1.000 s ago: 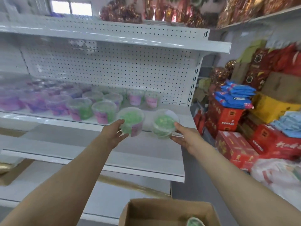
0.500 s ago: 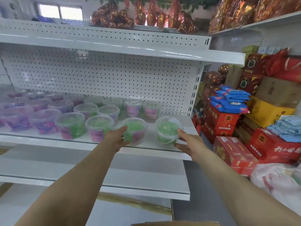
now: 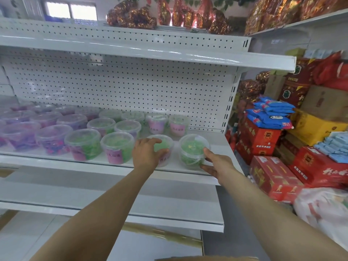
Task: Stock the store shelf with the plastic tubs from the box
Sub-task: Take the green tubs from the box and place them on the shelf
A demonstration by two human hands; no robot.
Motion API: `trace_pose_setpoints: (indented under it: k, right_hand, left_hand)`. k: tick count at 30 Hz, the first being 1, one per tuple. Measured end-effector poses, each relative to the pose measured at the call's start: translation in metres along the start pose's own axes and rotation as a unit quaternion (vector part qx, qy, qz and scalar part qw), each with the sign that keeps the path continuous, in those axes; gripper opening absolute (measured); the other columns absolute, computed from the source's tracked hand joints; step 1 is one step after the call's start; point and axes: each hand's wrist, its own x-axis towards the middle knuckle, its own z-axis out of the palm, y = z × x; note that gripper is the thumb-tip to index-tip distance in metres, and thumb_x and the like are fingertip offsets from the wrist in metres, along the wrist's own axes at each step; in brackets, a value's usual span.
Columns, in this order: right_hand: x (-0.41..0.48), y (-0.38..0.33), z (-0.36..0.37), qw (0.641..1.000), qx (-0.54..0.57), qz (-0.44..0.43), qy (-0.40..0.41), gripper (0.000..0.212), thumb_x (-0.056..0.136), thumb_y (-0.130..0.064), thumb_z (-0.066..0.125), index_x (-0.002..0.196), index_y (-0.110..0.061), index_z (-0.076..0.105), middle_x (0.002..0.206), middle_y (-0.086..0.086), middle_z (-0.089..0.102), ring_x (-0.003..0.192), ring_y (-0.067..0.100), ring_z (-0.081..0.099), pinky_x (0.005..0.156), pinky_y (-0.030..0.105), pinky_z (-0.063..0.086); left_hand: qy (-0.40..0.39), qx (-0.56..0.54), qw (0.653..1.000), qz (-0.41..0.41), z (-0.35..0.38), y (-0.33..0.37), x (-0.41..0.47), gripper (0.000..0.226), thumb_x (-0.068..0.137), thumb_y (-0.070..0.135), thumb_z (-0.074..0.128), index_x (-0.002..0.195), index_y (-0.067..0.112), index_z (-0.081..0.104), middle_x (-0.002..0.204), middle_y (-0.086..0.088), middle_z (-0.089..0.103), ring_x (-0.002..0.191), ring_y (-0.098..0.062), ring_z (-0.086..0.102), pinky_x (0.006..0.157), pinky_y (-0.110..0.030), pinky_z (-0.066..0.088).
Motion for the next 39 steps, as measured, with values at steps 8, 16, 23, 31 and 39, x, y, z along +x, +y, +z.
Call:
trace_pose_setpoints:
  k: [8, 16, 23, 31, 39]
  right_hand:
    - [0.000, 0.009, 0.013, 1.000, -0.004, -0.011, 0.006, 0.027, 0.086, -0.033, 0.075, 0.083, -0.011, 0.061, 0.107, 0.008, 0.066, 0.090, 0.032, 0.073, 0.076, 0.031, 0.060]
    - [0.012, 0.010, 0.004, 0.944, -0.228, -0.230, 0.066, 0.039, 0.090, -0.044, 0.066, 0.121, -0.021, 0.059, 0.117, -0.009, 0.059, 0.107, 0.010, 0.056, 0.089, 0.025, 0.040]
    - [0.019, 0.002, 0.003, 0.930, -0.275, -0.240, -0.051, 0.041, 0.090, -0.035, 0.068, 0.130, -0.028, 0.062, 0.148, -0.011, 0.047, 0.136, 0.008, 0.041, 0.106, 0.022, 0.031]
    - [0.020, 0.004, 0.012, 0.897, -0.351, -0.270, 0.018, 0.054, 0.090, -0.039, 0.064, 0.138, -0.014, 0.057, 0.133, 0.004, 0.054, 0.123, 0.019, 0.051, 0.107, 0.031, 0.039]
    - [0.015, 0.013, 0.035, 0.885, -0.385, -0.255, 0.058, 0.049, 0.094, -0.044, 0.052, 0.129, -0.010, 0.055, 0.121, 0.002, 0.037, 0.120, 0.021, 0.045, 0.095, 0.025, 0.034]
  left_hand:
    - [-0.044, 0.033, 0.998, 0.036, -0.002, -0.005, 0.011, 0.040, 0.072, 0.049, 0.076, 0.106, 0.027, 0.072, 0.117, -0.002, 0.065, 0.113, -0.026, 0.050, 0.094, -0.036, 0.039]
    - [-0.054, 0.014, 0.998, 0.042, -0.007, -0.013, 0.016, 0.036, 0.073, 0.040, 0.078, 0.106, 0.028, 0.073, 0.118, -0.001, 0.068, 0.112, -0.024, 0.054, 0.095, -0.037, 0.042]
    - [-0.056, 0.041, 0.996, 0.062, -0.006, -0.004, 0.017, 0.051, 0.068, 0.048, 0.080, 0.113, 0.027, 0.070, 0.121, -0.001, 0.066, 0.117, -0.025, 0.050, 0.096, -0.036, 0.040]
    - [-0.099, 0.062, 0.990, 0.075, -0.009, -0.009, 0.036, 0.037, 0.075, 0.043, 0.076, 0.109, 0.031, 0.070, 0.117, 0.003, 0.069, 0.107, -0.020, 0.060, 0.091, -0.032, 0.042]
    - [-0.164, 0.015, 0.986, 0.030, 0.001, -0.016, 0.060, 0.031, 0.080, 0.031, 0.073, 0.111, 0.030, 0.068, 0.120, -0.001, 0.067, 0.105, -0.022, 0.061, 0.092, -0.032, 0.047]
